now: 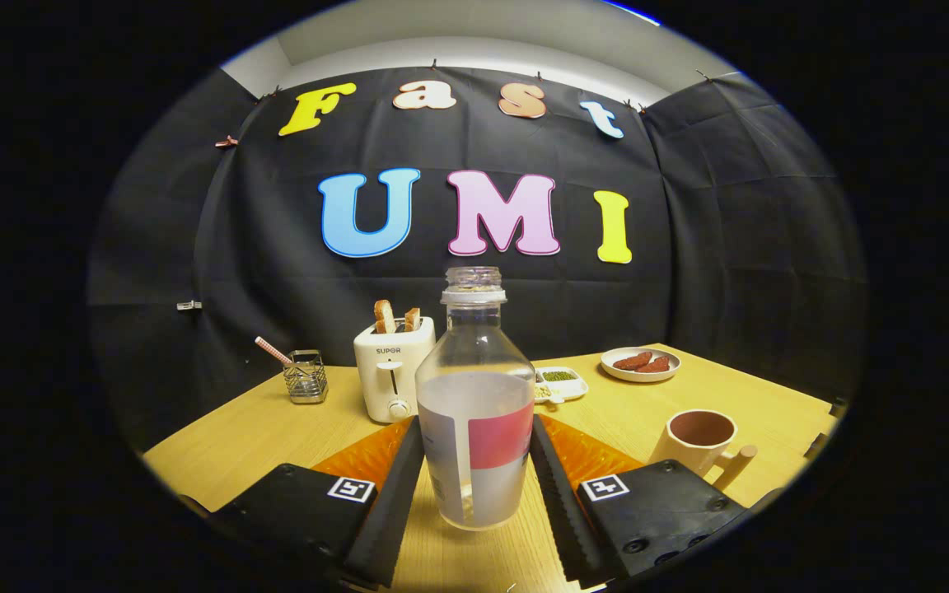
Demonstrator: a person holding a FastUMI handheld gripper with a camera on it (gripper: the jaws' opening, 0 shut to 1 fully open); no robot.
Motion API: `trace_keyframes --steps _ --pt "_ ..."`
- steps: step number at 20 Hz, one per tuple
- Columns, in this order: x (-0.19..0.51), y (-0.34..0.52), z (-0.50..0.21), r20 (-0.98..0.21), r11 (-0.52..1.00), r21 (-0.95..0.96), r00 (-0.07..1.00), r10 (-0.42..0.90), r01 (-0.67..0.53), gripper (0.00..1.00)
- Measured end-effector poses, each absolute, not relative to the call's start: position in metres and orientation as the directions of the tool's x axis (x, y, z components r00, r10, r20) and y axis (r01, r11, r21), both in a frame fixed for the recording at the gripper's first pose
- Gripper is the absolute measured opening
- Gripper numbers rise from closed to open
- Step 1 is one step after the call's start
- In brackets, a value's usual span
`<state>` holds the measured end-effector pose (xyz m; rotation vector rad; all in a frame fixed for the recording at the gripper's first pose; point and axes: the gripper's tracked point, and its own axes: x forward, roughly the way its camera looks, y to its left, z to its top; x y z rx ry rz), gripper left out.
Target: Take the bottle from table, then pour the juice into the cup, finally place the bottle on the coaster
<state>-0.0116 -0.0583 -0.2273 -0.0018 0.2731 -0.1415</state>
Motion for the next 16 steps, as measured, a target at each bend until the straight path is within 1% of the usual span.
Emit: trace_keyframes --steps 4,7,11,16 --pt "-0.022 -0.051 -0.222 -0.376 0.998 -0.041 0.925 -0.060 0.048 0.75" --pt "-0.030 -0.053 -0.230 -0.450 0.999 -0.021 0.892 -0.032 0.025 0.75" --pt "-0.031 -0.053 -0.222 -0.446 0.996 0.074 0.895 -0.003 0.040 0.75" --pt "-0.025 -0.077 -0.209 -0.415 0.963 0.241 0.910 -0.014 0.125 0.74"
